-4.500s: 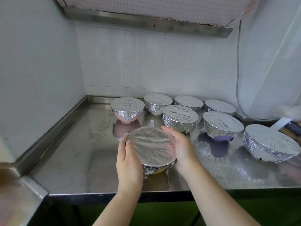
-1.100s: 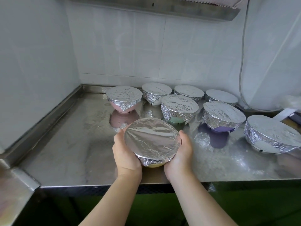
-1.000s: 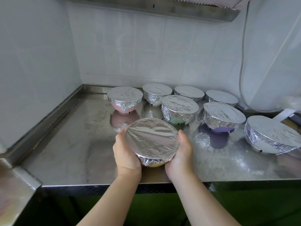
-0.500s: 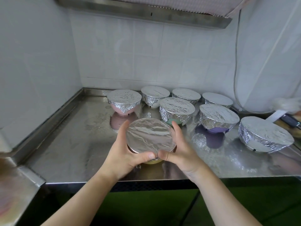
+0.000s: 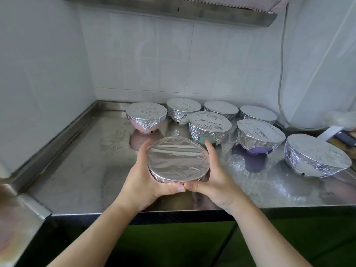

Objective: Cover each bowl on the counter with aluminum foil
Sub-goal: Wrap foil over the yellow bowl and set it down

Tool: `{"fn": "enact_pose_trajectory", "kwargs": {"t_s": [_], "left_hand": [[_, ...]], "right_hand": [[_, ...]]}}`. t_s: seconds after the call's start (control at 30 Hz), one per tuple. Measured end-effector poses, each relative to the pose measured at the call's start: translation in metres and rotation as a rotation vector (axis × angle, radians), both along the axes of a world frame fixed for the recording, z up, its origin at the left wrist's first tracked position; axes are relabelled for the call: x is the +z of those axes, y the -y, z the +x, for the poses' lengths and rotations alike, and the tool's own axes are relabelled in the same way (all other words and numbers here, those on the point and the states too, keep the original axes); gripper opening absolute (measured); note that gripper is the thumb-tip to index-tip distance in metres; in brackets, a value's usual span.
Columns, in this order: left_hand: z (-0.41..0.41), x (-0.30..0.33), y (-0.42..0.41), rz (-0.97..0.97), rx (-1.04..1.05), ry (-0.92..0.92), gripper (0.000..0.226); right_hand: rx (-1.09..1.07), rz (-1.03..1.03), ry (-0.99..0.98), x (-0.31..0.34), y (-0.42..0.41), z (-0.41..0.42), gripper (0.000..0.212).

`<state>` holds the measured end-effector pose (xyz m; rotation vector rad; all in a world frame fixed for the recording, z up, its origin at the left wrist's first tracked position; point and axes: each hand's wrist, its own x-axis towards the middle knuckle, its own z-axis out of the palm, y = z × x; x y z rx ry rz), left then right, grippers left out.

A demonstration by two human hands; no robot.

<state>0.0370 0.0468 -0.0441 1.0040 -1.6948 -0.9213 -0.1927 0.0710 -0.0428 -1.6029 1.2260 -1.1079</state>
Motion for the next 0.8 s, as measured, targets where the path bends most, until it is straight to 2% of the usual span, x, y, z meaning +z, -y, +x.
{"fn": "enact_pose_trajectory", "kwargs": {"t_s": [0.23, 0.27, 0.4, 0.6, 0.73, 0.8], "left_hand": [[0.009, 0.004, -0.002, 0.057, -0.072, -0.028, 0.14], [0.012, 0.008, -0.002, 0.063, -0.104, -0.031, 0.145], [0.019, 0.02, 0.004, 0.019, -0.235, 0.017, 0.14], [0.011, 0.02, 0.01, -0.039, -0.172, -0.01, 0.144], [0.008, 0.013, 0.009, -0.065, -0.138, 0.035, 0.148], [0.007, 0.012, 0.009, -0.072, -0.125, 0.032, 0.149]], "right_hand": [[0.048, 0.026, 0.011, -0.003, -0.003, -0.009, 0.154], [0.056, 0.028, 0.028, -0.002, -0.003, -0.011, 0.154], [0.076, -0.017, 0.071, 0.007, -0.003, -0.018, 0.153], [0.053, -0.056, 0.064, 0.011, 0.002, -0.016, 0.153], [0.035, -0.061, 0.01, 0.008, 0.002, -0.016, 0.14], [0.026, -0.053, 0.022, 0.007, 0.002, -0.014, 0.14]]}}
